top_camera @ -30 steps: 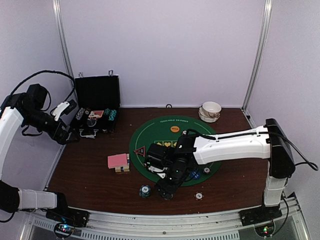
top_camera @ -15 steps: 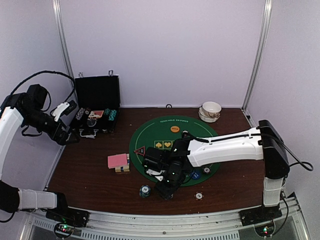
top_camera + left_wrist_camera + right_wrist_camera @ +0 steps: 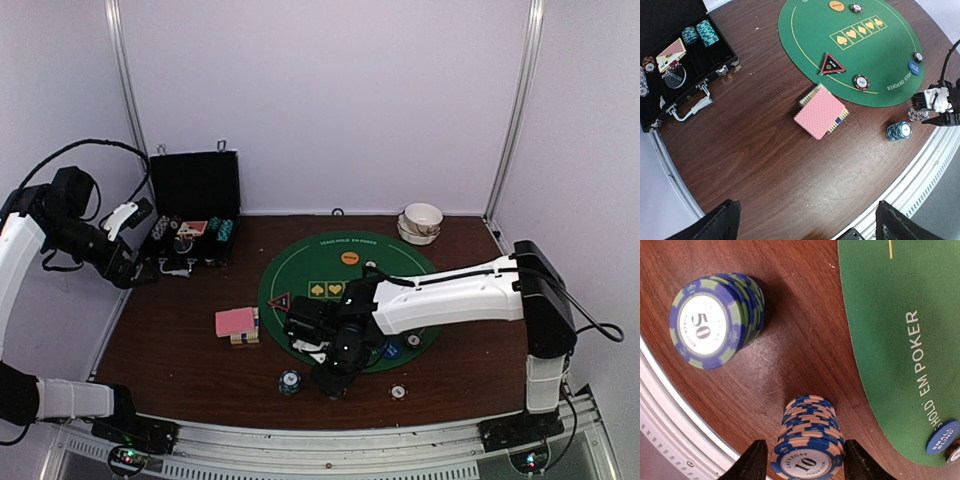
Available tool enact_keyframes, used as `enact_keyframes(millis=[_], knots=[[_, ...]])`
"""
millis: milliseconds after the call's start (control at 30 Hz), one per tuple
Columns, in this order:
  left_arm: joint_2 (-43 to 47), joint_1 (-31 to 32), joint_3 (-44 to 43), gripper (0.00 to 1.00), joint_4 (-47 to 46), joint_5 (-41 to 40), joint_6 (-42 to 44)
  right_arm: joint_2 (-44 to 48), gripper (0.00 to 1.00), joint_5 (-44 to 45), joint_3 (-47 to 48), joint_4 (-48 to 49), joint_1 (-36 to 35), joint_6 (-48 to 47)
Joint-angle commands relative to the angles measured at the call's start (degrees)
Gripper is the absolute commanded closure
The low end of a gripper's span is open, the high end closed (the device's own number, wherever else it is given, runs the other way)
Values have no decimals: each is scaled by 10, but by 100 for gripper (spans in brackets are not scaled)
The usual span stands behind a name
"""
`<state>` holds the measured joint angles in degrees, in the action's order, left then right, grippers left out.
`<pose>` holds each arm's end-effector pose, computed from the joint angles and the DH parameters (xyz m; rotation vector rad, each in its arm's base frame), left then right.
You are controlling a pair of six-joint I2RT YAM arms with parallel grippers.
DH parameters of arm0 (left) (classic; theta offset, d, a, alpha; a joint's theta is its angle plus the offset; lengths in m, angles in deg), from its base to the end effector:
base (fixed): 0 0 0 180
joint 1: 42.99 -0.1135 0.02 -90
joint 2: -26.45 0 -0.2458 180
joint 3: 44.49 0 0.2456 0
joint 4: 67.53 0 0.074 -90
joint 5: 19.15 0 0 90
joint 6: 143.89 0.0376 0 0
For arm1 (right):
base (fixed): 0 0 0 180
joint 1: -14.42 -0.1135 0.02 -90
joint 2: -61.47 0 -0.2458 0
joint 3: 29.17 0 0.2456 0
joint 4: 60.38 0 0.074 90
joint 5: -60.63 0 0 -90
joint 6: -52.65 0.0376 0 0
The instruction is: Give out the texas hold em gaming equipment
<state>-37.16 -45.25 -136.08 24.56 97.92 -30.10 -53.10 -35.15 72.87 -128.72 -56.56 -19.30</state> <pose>0.1751 -0.0102 0.3522 0.6178 2.4903 -0.4681 0.1201 0.3601 0.1738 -1.3863 2.7568 0.2838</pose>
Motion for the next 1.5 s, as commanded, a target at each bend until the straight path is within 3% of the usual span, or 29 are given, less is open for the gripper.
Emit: enact_keyframes(millis=[0, 500, 767, 933, 1167, 1467], knots=[[5, -4, -14, 2, -4, -1, 8, -6, 49, 4, 12, 5, 3, -1], [6, -4, -13, 3, -4, -1, 8, 13, 70, 25, 29, -11, 13, -1], [8, -4, -14, 2, -3, -4, 10, 44, 72, 54, 92, -60, 47, -19], [8, -4, -15, 2, -2, -3, 9, 38, 72, 90, 159, -85, 109, -30], [9, -4, -15, 2, -2, 3, 7, -61, 73, 104, 279, -60, 223, -32], [9, -4, -17, 2, -2, 8, 6, -222, 75, 99, 485, -95, 316, -31]])
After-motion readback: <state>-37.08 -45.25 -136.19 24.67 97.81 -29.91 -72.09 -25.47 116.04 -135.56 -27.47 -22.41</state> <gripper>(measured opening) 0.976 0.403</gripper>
